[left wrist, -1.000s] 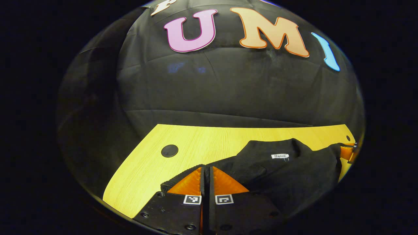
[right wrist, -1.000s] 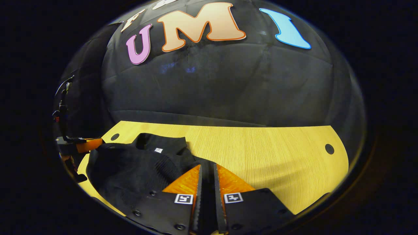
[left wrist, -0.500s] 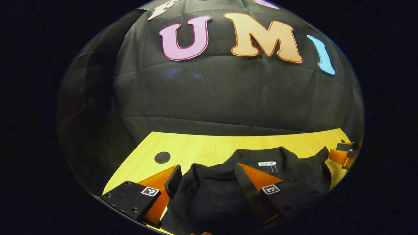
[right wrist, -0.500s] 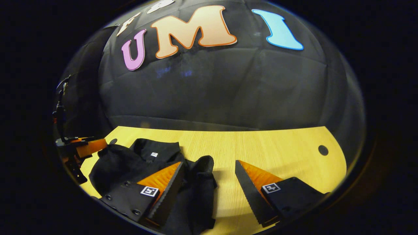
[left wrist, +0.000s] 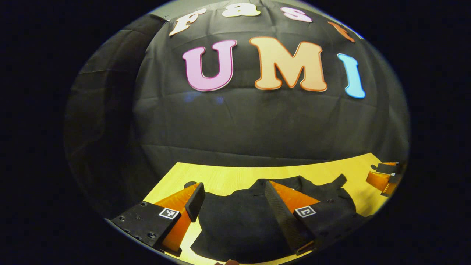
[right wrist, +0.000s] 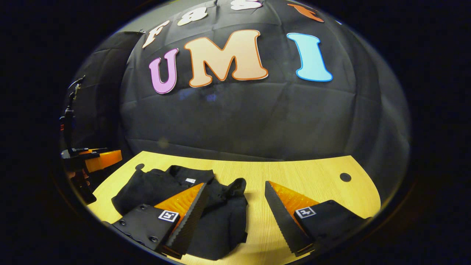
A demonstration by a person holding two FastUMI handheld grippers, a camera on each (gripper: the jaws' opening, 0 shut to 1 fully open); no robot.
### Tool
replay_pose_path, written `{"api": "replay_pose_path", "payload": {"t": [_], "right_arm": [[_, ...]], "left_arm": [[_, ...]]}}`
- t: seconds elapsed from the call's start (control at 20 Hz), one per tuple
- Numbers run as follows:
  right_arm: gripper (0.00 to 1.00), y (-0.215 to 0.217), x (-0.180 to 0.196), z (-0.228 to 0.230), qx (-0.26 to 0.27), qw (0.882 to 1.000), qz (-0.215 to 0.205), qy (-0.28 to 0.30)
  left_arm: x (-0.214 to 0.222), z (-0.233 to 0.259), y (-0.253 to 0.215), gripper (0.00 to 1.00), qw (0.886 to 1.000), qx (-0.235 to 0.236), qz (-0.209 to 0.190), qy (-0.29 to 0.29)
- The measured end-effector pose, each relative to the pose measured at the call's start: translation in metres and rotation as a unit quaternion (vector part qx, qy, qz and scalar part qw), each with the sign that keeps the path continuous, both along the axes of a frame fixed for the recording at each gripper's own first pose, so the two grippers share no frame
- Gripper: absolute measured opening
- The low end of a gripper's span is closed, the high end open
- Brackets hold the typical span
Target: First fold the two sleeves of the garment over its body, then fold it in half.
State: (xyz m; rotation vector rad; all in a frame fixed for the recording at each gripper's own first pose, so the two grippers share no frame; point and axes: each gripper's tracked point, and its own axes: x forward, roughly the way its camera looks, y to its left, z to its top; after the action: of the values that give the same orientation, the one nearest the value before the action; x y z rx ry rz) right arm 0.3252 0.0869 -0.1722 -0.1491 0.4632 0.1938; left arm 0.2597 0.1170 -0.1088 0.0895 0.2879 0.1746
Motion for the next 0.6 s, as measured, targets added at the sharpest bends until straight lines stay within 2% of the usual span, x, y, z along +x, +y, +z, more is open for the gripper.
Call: {"api": "replay_pose_path", "payload": {"t": [0.05,0.1,0.35,0.4,0.45,0.5,0.55,0.6], "right_arm": [[0.96,0.000,-0.015,0.004,0.000,1.000,-0.003,-0.004],[0.99,0.000,-0.031,0.008,0.002,1.000,-0.005,-0.009],[0.98,0.003,-0.117,0.029,0.001,0.999,-0.010,-0.038],[0.98,0.005,-0.132,0.033,0.002,0.999,-0.010,-0.047],[0.98,0.005,-0.149,0.036,0.006,0.999,-0.013,-0.052],[0.98,0.006,-0.167,0.037,0.012,0.998,-0.016,-0.054],[0.98,0.008,-0.184,0.039,0.019,0.998,-0.020,-0.056],[0.98,0.008,-0.201,0.039,0.025,0.998,-0.023,-0.060]], "left_arm": [[-0.011,0.004,-0.003,0.98,1.000,-0.001,-0.006,-0.005],[-0.024,0.007,-0.005,0.98,1.000,-0.003,-0.010,-0.009],[-0.095,0.014,-0.018,0.97,0.999,-0.027,-0.032,-0.022],[-0.109,0.017,-0.018,1.00,0.999,-0.026,-0.034,-0.027],[-0.121,0.020,-0.020,0.97,0.998,-0.026,-0.037,-0.037],[-0.136,0.022,-0.022,1.00,0.998,-0.026,-0.039,-0.041],[-0.152,0.020,-0.025,0.96,0.998,-0.027,-0.043,-0.039],[-0.167,0.018,-0.028,0.96,0.998,-0.030,-0.050,-0.037]]}}
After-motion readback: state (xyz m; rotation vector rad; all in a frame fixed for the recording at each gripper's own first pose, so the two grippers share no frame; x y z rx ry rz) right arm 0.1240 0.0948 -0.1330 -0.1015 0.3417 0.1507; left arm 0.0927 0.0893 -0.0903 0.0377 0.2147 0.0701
